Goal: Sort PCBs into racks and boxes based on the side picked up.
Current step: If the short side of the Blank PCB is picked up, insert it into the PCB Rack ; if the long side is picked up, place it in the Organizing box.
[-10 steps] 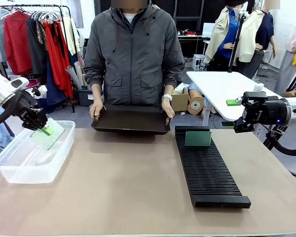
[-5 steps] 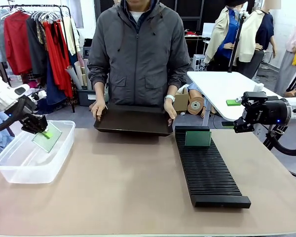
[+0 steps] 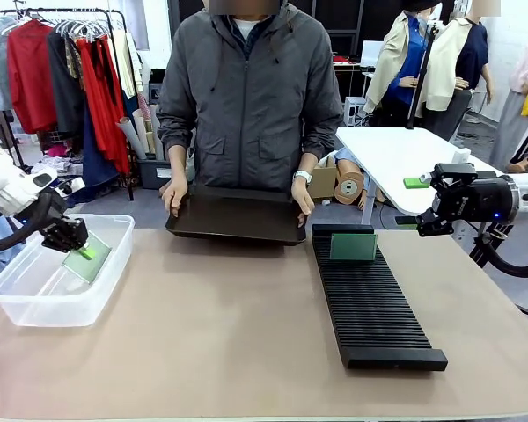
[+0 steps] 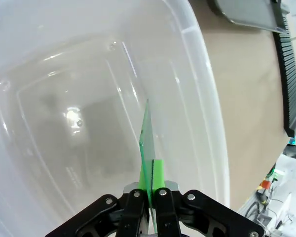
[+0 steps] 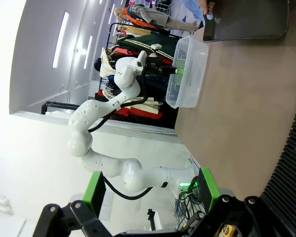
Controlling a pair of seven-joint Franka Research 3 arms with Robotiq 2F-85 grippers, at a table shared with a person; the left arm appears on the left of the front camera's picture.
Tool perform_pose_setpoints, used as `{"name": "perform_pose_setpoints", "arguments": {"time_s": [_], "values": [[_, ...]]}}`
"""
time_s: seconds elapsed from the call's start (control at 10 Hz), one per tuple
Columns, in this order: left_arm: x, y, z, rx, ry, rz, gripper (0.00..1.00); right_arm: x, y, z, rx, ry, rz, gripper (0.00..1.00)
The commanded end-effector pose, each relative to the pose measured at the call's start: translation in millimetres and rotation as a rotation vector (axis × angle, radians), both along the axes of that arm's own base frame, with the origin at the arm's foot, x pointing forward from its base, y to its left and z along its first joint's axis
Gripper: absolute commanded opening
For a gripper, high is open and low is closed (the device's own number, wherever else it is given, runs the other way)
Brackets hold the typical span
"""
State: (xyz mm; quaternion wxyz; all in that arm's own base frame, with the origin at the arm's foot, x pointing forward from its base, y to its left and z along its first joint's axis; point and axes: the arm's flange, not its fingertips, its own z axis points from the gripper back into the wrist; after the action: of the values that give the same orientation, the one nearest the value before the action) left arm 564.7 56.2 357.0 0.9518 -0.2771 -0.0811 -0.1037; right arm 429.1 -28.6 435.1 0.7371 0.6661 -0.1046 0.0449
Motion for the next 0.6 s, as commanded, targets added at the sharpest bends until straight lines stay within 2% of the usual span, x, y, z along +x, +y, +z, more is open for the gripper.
{"name": "perform_pose_setpoints", "arguments": {"time_s": [0.0, 0.4, 0.5], "values": [[4.8, 2.7, -8.0, -0.021, -0.026, 0.009, 0.0, -0.3, 0.2, 2.4, 0.006, -0.004, 0.003, 1.0], [12.2, 1.6, -23.3, -0.028, 0.008, 0.0, 0.0, -0.3, 0.2, 2.4, 0.006, -0.004, 0.003, 1.0], [13.1, 3.0, -23.3, -0.022, 0.008, 0.006, 0.07, -0.3, 0.2, 2.4, 0.006, -0.004, 0.003, 1.0]]}}
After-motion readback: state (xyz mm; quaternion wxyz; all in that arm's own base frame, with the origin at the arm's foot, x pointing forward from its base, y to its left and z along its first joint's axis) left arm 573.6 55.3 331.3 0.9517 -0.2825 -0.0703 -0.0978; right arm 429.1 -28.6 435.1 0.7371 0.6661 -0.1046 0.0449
